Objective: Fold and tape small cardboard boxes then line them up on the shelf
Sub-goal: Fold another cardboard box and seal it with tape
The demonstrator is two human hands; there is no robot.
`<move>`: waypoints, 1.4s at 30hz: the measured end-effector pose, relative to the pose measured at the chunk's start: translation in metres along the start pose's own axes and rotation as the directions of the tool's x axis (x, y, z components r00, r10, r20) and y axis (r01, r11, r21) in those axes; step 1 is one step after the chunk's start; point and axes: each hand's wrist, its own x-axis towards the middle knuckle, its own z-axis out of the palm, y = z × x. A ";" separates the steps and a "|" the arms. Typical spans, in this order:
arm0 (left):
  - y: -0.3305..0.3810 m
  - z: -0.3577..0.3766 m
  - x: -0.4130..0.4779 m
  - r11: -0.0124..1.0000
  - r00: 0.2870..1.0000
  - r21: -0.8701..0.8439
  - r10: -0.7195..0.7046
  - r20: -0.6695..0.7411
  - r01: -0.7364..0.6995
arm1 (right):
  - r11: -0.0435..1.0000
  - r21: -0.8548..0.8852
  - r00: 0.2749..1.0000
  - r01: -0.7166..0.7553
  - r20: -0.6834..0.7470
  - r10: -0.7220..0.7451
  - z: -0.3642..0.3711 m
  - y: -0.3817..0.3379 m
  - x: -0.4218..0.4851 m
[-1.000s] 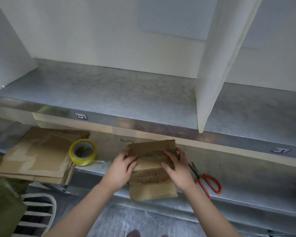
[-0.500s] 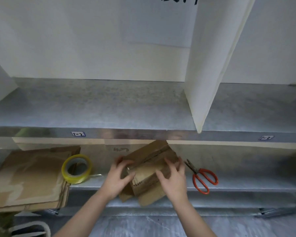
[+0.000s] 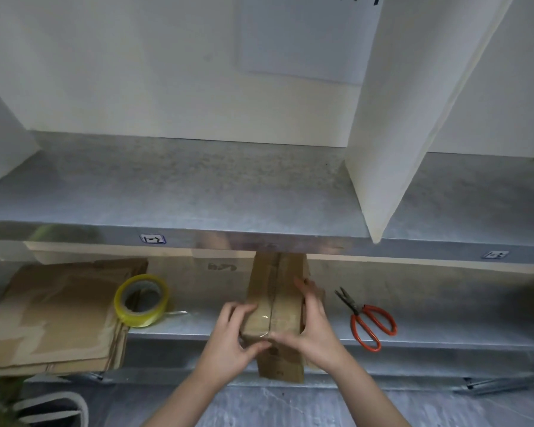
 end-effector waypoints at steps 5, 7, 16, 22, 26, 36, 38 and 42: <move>-0.005 -0.003 -0.001 1.000 0.999 -0.012 0.028 -0.026 -0.029 | 0.991 -0.097 0.995 0.088 0.051 -0.083 0.002 0.008 0.007; -0.004 -0.007 0.006 1.000 0.999 0.018 0.024 -0.043 -0.023 | 0.991 -0.097 0.995 0.090 0.050 -0.086 -0.001 0.008 0.014; 0.004 -0.009 0.008 0.921 0.985 0.365 0.090 0.147 -0.139 | 0.886 -0.437 0.987 0.155 0.034 -0.156 -0.022 0.025 0.000; 0.016 -0.012 0.005 0.843 0.982 0.516 0.072 0.173 -0.153 | 0.766 -0.618 0.983 0.177 0.074 -0.168 -0.030 0.000 -0.014; 0.016 -0.039 -0.002 0.807 0.985 0.565 0.140 0.097 -0.170 | 0.727 -0.612 0.943 0.310 0.100 -0.318 -0.023 -0.027 -0.025; -0.086 -0.121 -0.039 0.783 0.995 0.618 -0.101 0.008 0.074 | 0.751 -0.565 0.939 0.340 0.166 -0.300 0.126 -0.071 -0.011; -0.106 -0.138 -0.034 0.748 0.993 0.660 -0.117 0.032 0.067 | 0.753 -0.604 0.965 0.261 0.182 -0.189 0.155 -0.065 0.003; -0.141 -0.162 -0.022 0.681 0.990 0.732 -0.080 0.119 -0.033 | 0.741 -0.658 0.989 0.134 0.134 -0.060 0.196 -0.055 0.035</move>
